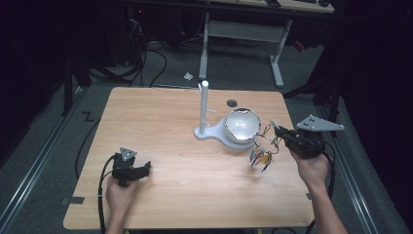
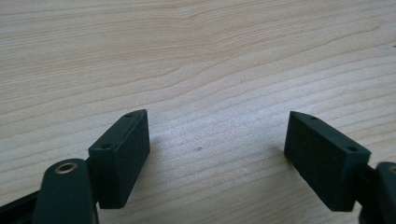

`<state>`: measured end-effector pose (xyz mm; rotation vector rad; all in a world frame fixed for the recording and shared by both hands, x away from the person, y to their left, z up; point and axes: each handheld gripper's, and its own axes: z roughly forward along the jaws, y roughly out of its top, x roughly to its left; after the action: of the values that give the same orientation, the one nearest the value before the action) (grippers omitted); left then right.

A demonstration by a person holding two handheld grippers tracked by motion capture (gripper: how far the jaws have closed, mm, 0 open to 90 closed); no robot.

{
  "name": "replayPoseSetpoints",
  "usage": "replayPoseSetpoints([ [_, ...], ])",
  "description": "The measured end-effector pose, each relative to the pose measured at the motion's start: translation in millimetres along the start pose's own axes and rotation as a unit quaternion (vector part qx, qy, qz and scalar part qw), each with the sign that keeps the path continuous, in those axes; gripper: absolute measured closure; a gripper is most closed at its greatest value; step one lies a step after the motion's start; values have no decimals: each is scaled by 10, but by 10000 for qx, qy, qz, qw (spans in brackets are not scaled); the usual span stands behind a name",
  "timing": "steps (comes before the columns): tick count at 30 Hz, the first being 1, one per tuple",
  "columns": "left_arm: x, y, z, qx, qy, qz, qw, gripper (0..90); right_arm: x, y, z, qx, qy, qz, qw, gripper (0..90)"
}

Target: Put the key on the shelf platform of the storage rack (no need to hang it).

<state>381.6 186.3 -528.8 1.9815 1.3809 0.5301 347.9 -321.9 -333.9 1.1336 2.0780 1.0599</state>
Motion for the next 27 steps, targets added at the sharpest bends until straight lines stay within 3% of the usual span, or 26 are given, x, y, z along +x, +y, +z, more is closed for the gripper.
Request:
replayPoseSetpoints([
  [16, 0, 0, 0, 0, 0, 1, 10000, 228, -97, 378, -46, -77, 171, 49, 9998, 870],
  [27, 4, 0, -2, 1, -11, -4, 10000, 227, -172, 582, 45, -18, 366, 147, 9992, 870],
])
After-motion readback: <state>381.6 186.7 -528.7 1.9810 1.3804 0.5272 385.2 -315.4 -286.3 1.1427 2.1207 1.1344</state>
